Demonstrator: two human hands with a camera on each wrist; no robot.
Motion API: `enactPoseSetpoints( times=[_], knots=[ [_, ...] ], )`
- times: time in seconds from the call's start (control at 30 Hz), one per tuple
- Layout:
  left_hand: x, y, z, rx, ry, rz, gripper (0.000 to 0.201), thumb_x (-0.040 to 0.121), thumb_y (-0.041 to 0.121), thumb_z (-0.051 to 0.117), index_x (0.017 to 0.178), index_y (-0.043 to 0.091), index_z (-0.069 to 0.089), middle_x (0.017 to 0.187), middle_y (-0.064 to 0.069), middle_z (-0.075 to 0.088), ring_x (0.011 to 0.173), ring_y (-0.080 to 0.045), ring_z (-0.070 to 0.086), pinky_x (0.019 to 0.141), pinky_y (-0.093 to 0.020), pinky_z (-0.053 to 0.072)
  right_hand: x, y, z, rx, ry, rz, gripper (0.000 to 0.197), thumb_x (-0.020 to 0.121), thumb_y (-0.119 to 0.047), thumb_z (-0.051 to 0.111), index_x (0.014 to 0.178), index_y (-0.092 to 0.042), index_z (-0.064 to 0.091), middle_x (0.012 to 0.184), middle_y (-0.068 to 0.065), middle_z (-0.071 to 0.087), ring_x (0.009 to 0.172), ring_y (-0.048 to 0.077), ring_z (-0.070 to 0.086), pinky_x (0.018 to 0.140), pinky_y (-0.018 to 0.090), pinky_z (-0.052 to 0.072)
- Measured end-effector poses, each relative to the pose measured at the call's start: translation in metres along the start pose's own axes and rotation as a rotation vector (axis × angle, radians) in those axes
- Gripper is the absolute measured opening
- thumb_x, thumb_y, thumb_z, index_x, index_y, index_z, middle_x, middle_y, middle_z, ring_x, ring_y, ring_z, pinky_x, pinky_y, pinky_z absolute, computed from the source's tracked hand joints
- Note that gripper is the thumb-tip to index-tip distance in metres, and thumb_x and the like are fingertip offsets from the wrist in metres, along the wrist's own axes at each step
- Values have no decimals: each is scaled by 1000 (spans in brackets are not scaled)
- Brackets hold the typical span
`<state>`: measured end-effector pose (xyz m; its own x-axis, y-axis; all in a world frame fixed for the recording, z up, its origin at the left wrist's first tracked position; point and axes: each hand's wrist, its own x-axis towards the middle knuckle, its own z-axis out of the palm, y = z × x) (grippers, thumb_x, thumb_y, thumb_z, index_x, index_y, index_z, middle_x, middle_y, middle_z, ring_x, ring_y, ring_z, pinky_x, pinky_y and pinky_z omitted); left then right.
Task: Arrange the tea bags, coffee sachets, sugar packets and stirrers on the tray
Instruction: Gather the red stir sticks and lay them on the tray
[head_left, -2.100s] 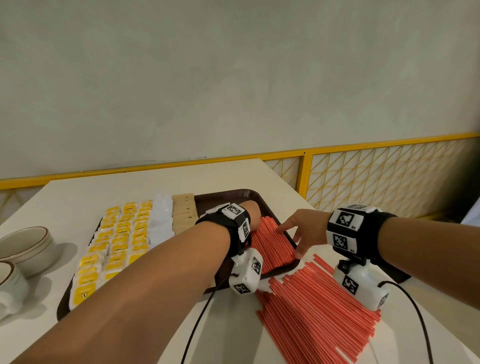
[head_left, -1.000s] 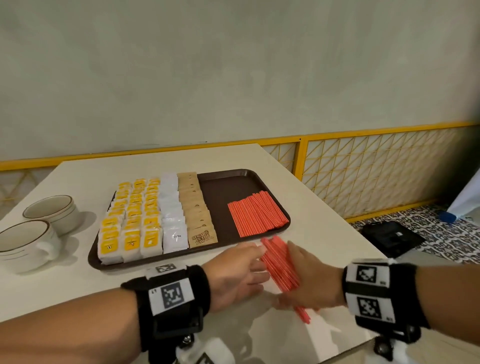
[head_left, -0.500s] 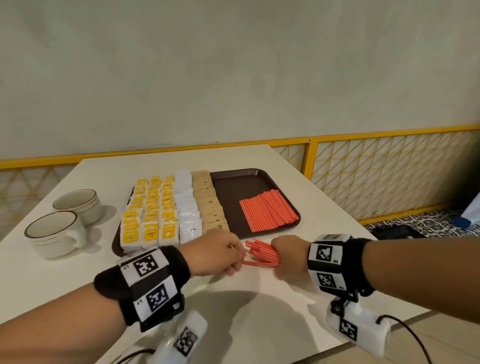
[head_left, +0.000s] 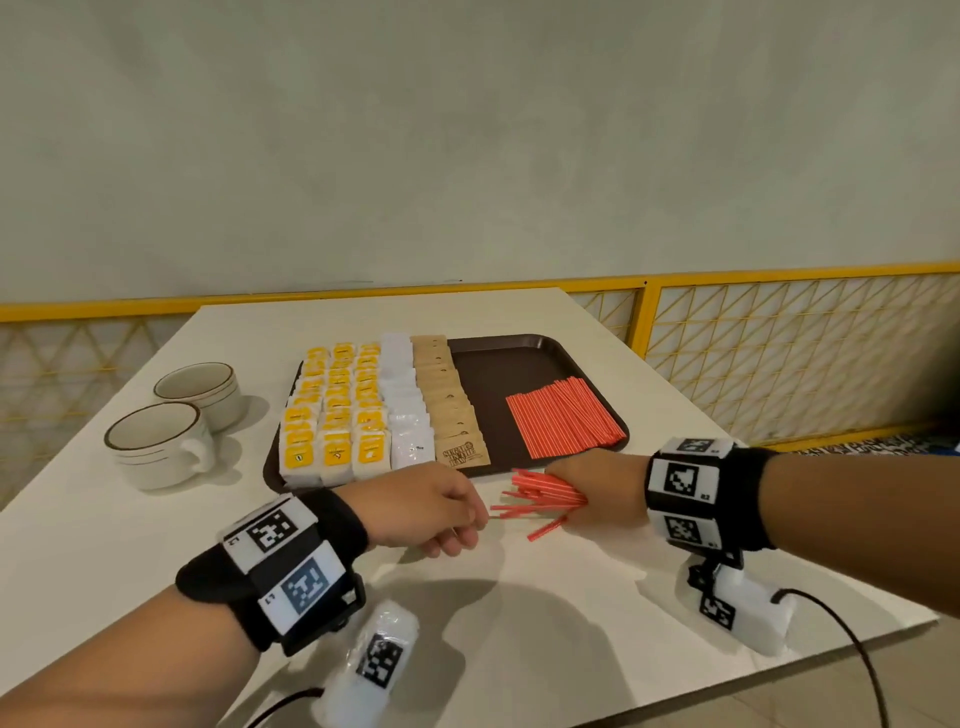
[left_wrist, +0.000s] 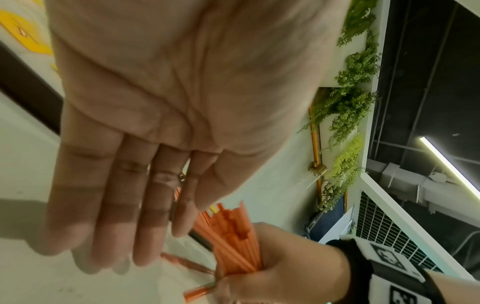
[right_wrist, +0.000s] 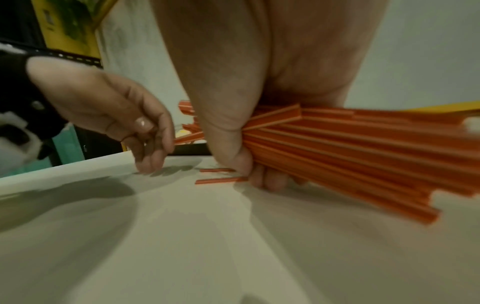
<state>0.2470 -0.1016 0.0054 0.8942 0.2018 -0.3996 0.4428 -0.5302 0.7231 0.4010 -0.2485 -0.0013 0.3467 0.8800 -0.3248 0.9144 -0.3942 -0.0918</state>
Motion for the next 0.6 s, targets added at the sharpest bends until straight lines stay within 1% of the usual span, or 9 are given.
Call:
enactPoseSetpoints(
  times=[0.07, 0.13, 0.23, 0.27, 0.33, 0.4, 0.47, 0.53, 0.6],
  knots=[
    [-3, -4, -2, 58, -48, 8, 25, 99, 14, 41, 109, 8, 63, 97, -3, 70, 80, -9, 62, 74, -25, 49, 0, 6, -9, -3, 7, -50, 24, 91, -21, 59, 113, -12, 57, 109, 6, 64, 98, 20, 59, 75, 19, 39],
    [-6, -8, -5, 127, -92, 13, 25, 99, 17, 42, 109, 10, 64, 98, 1, 70, 82, -7, 61, 79, -26, 49, 1, 11, -12, -28, 16, -67, 29, 89, -23, 63, 115, -11, 57, 110, 6, 63, 99, 20, 58, 71, 17, 36],
    [-11, -11, -10, 205, -135, 18, 26, 99, 22, 43, 111, 13, 64, 98, 5, 70, 85, -5, 61, 86, -28, 50, 5, 17, -9, -84, 6, -28, 35, 87, -28, 66, 117, -10, 60, 111, 7, 62, 100, 21, 58, 79, 22, 41],
    [-13, -11, -12, 217, -137, 18, 26, 99, 23, 43, 110, 14, 64, 99, 5, 70, 85, -5, 61, 85, -27, 50, 6, 17, -8, -78, 7, -14, 35, 88, -29, 65, 116, -9, 60, 111, 8, 63, 99, 21, 59, 80, 22, 41],
    [-16, -11, -16, 227, -112, 22, 25, 99, 24, 44, 109, 15, 65, 100, 5, 70, 85, -5, 61, 82, -24, 49, 9, 16, -6, -66, 10, -5, 28, 89, -26, 62, 111, -8, 63, 105, 9, 63, 94, 22, 60, 75, 21, 41],
    [-17, -8, -18, 194, -44, 33, 23, 98, 24, 45, 107, 18, 66, 100, 5, 72, 87, -6, 63, 81, -24, 50, 11, 13, -4, -65, 5, -5, 20, 89, -20, 59, 102, -6, 64, 93, 10, 63, 82, 21, 59, 70, 23, 41],
    [-16, -2, -18, 91, 92, 67, 19, 97, 23, 48, 104, 22, 66, 100, 6, 71, 89, -8, 63, 80, -26, 51, 12, 10, -3, -77, -11, 7, 15, 88, -17, 59, 98, -8, 63, 85, 6, 61, 77, 20, 58, 69, 24, 44],
    [-14, 4, -14, -23, 238, 104, 16, 95, 23, 51, 104, 24, 65, 102, 5, 67, 94, -11, 61, 79, -26, 50, 11, 6, -2, -86, -31, 4, 18, 85, -17, 63, 102, -10, 62, 92, 7, 65, 85, 22, 62, 75, 25, 47],
    [-10, 9, -8, -59, 305, 127, 16, 95, 23, 53, 107, 25, 63, 108, 5, 62, 97, -10, 58, 79, -23, 47, 11, 2, -2, -74, -59, 2, 25, 84, -19, 67, 107, -12, 60, 101, 8, 66, 94, 23, 63, 79, 24, 47]
  ],
)
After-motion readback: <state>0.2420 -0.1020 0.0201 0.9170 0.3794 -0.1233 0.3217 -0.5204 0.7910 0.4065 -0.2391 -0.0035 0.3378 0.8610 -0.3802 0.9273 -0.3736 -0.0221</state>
